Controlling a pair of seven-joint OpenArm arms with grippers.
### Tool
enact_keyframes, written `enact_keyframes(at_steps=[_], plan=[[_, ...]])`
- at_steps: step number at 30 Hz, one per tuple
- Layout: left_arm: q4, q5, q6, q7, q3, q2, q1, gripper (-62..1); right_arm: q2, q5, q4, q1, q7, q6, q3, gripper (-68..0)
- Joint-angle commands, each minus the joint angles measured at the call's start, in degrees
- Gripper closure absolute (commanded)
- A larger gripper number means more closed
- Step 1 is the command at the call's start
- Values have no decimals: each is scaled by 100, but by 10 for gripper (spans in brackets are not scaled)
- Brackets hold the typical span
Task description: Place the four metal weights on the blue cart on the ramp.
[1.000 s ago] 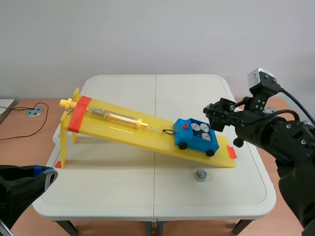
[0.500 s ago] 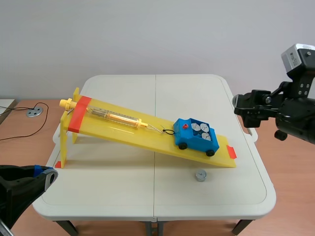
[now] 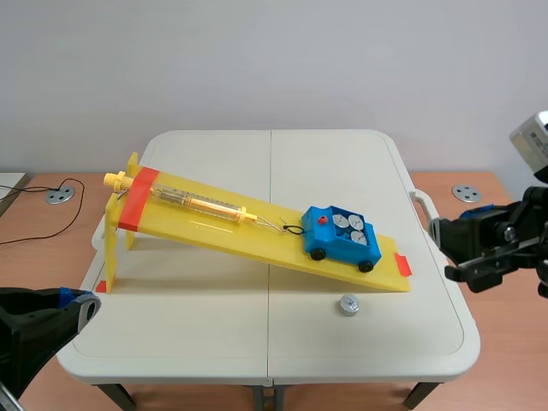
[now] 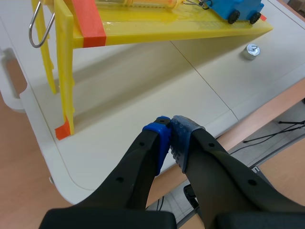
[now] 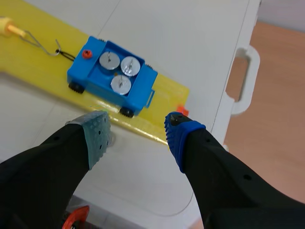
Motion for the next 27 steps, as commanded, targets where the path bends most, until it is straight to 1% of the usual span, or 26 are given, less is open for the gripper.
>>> enact_keyframes(at_steps=[1, 6, 10, 15, 18, 19, 21, 24, 27], plan=[[186, -177, -138, -518, -44, -55, -127, -32, 280, 481, 509, 61, 492, 319, 125, -277], [186, -177, -138, -516, -44, -55, -127, -32, 278, 195, 470, -57, 505, 271, 55, -277], [186, -177, -138, -516, -44, -55, -127, -32, 256, -107, 302, -7, 745, 227, -166, -277], [186, -177, -138, -516, -44, -55, -127, -32, 114, -592, -160, 221, 966, 70, -590, -277], [186, -177, -138, -518, -44, -55, -127, -32, 0, -885, -437, 413, 1078, 0, -798, -277], [186, -177, -138, -518, -44, -55, -127, -32, -31, -986, -522, 485, 1121, -68, -857, -277], [186, -177, -138, -518, -44, -55, -127, -32, -101, -1139, -715, 629, 1209, -96, -951, -277], [186, -177, -138, -516, -44, -55, -127, -32, -205, -1209, -1001, 848, 1239, -96, -1062, -280], [186, -177, -138, -516, -44, -55, -127, -32, -317, -1333, -1274, 1032, 1305, -160, -1180, -281]])
